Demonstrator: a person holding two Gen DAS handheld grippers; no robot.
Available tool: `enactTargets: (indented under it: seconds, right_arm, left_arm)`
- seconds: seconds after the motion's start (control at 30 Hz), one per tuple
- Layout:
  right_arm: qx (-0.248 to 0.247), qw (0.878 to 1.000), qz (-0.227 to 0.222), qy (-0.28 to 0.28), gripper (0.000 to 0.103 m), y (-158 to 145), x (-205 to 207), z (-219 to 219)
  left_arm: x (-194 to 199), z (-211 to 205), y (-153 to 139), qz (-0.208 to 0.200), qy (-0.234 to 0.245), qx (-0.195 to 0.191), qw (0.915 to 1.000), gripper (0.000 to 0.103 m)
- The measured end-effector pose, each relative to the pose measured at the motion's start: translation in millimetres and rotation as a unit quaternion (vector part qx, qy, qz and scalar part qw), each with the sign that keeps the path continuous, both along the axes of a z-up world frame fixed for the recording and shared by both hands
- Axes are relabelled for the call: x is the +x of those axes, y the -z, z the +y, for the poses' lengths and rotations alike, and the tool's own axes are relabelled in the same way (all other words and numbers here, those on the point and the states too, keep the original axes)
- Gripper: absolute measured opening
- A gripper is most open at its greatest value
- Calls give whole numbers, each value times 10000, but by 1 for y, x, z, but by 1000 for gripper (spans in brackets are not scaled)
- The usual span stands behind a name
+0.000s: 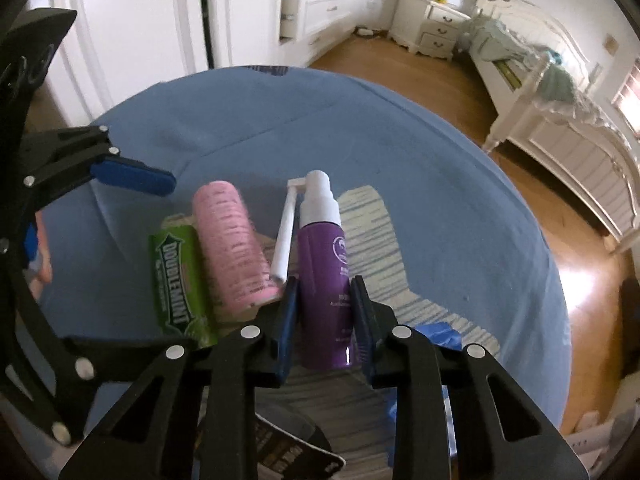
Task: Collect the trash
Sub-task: 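Grasp the pink hair roller with the left tool while the right tool grasps the purple spray bottle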
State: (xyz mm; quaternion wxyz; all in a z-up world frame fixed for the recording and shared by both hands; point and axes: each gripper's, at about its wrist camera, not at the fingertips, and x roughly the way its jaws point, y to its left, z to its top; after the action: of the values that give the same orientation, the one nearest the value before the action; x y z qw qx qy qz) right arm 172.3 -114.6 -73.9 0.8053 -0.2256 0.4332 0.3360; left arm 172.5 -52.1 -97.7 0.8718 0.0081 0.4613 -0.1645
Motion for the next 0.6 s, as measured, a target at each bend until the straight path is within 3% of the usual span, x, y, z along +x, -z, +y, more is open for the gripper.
enactTargets:
  seconds: [0.1,0.2,0.3,0.37,0.4,0.6]
  right_arm:
    - [632,9968,129,476,26,-16,2,-23]
    - [1538,9828,260,989,26,-39,-4,-61]
    - [2066,9698,273,1265,26,-52,-21,-92]
    - [2245,9644,288,1368,26,-55,-30,-109]
    - [2287,9630,295,1397,26,-55,-32,-114]
    - [2627,9491,203,1723,26,-51,-64,-150]
  left_arm:
    - [8,-2,0,37,-31,-27,10000,98]
    - [17,-6,3,155,-141,-9,9998,98]
    - [22,-12,6,74,-235,58,9997,97]
    - [22,-14,5,-110,-356,262,9990,72]
    - [22,-15,6,-146,-401,356,9985,72]
    - [16,-5,-6,-193,-503,-83,9985,72]
